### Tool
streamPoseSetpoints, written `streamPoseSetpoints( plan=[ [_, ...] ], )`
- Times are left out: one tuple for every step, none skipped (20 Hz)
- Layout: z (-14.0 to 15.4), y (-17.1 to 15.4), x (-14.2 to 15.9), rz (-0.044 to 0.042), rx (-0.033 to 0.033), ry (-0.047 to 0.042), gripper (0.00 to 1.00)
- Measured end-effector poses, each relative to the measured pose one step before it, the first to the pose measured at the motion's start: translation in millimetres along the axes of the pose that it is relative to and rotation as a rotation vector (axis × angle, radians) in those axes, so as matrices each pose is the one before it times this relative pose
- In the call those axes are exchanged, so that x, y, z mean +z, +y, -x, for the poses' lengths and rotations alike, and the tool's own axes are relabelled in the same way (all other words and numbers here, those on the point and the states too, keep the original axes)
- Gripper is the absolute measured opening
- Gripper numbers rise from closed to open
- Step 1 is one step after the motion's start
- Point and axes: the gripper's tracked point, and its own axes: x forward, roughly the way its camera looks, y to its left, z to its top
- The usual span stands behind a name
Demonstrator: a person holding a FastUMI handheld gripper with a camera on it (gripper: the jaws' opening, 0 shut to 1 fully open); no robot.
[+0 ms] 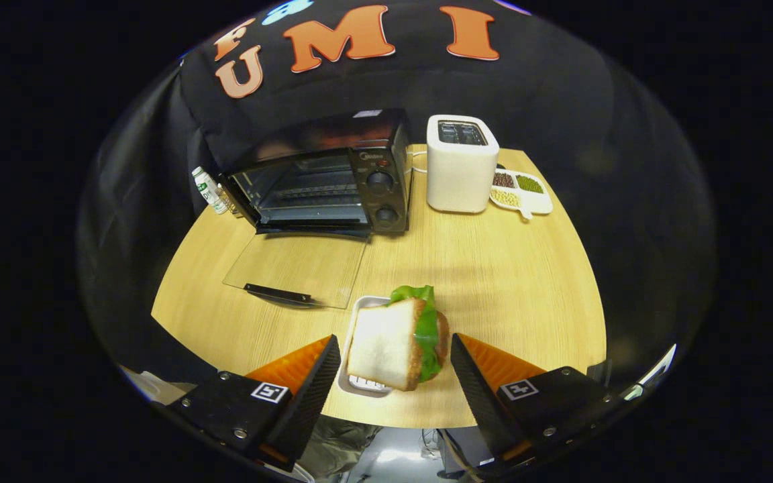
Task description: Open the toaster oven, put the food inside, and close the toaster oven door.
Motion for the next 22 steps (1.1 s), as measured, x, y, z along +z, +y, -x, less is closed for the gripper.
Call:
streamPoseSetpoints(
  plan=[
    [-4.41, -3.91, -0.6, -0.02474, 0.03175, 0.02177, 0.98],
    [-5.66, -2.83, 0.67, -0.02083, 0.03553, 0.02352, 0.98],
    [-6.03, -4.58, -1.1, -0.02426, 0.02466, 0.02694, 0.97],
    [-5.95, -1.47, -0.29, -0.0224, 0.02996, 0.02752, 0.95],
    [-4.67, 0.65, -1.61, -0.02272, 0.03799, 0.02943, 0.9],
    [-5.09, 0.18, -1.33, -0.01968, 0.03102, 0.02571, 0.86],
    [-7.0, -5.24, -2.38, -0.00963, 0.00572, 0.0279, 0.78],
    [-4.04, -3.63, -0.14, -0.00717, 0.00929, 0.0225, 0.74],
    [-2.39, -3.93, -1.58, -0.01011, 0.00682, 0.01913, 0.68],
    [-2.63, -1.97, -1.78, -0.01146, 0.00841, 0.021, 0.64],
    [-1.48, 0.06, -0.21, -0.00728, 0.00566, 0.01603, 0.56],
    [-0.8, 1.19, 1.38, -0.01261, 0.01318, 0.01048, 0.52],
    [0.43, -0.11, -1.96, -0.01628, 0.01209, 0.01573, 0.49],
    [-1.68, 0.84, -0.78, -0.02196, 0.01405, 0.01687, 0.48],
    [-0.04, 1.19, -1.95, -0.02013, 0.0164, 0.01618, 0.48],
    [-1.92, 0.04, 0.41, -0.01347, 0.00986, 0.00184, 0.48],
    [-0.49, -0.98, 1.07, -0.00291, 0.00545, -0.00488, 0.46],
    [1.22, 0.94, 1.68, 0.00519, 0.00507, -0.00632, 0.43],
    [1.17, 0.68, 0.21, 0.00193, 0.00289, -0.00821, 0.35],
    [0.92, 0.83, 1.35, -0.0113, -0.00131, -0.00568, 0.3],
    [3.67, 3.24, 1.24, -0.01963, 0.00396, -0.01356, 0.22],
    [3.68, 3.2, 4.56, -0.02476, 0.00639, -0.02295, 0.19]
  ],
)
